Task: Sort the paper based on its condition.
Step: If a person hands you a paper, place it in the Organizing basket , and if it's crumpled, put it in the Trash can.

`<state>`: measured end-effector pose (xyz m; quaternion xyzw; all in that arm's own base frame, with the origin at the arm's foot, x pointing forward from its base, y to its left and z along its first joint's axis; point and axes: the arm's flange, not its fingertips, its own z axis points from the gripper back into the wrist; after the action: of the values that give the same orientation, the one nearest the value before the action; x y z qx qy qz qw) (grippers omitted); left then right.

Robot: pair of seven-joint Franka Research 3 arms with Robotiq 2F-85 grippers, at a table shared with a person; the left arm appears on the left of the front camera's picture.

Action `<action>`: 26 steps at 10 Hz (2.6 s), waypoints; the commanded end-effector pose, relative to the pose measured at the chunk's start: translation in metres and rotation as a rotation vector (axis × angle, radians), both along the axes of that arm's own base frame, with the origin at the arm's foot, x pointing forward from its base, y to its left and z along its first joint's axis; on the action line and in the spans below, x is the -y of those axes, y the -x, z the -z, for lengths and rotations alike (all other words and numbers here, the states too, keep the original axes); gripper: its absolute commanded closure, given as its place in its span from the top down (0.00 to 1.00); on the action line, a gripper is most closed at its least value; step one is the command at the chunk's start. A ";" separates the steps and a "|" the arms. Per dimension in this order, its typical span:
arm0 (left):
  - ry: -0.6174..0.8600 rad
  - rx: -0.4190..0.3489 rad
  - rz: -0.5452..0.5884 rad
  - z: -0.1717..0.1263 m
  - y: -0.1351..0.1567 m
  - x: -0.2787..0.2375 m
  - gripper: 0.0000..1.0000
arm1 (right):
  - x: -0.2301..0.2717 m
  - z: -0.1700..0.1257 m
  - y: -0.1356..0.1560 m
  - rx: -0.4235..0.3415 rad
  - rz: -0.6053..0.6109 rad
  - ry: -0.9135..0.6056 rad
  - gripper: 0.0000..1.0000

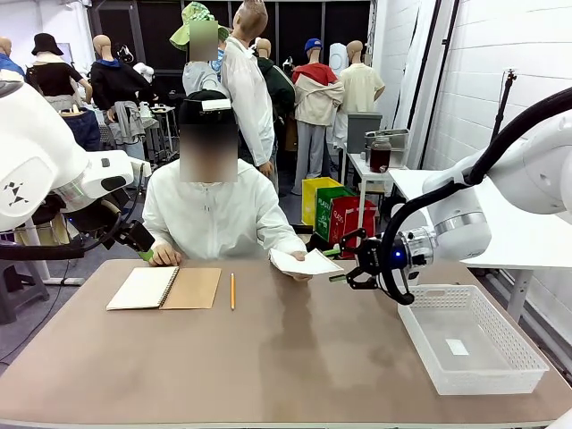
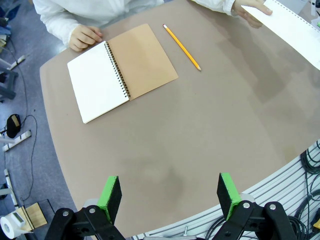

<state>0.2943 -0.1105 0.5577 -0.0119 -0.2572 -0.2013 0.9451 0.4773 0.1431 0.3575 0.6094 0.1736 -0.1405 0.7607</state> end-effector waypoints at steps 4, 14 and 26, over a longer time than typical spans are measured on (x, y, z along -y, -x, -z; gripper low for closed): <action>0.002 0.000 0.001 0.000 0.000 0.000 1.00 | 0.001 0.003 -0.004 0.009 0.045 -0.004 0.33; 0.002 0.000 0.001 0.000 0.000 0.000 1.00 | 0.006 -0.013 -0.004 0.075 0.036 0.055 0.00; 0.002 0.000 0.001 0.000 0.000 0.000 1.00 | 0.155 -0.163 0.089 0.714 -0.234 0.775 0.00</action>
<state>0.2943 -0.1105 0.5577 -0.0118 -0.2572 -0.2013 0.9451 0.3952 -0.0097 0.5237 0.3019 -0.0918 0.1142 0.9420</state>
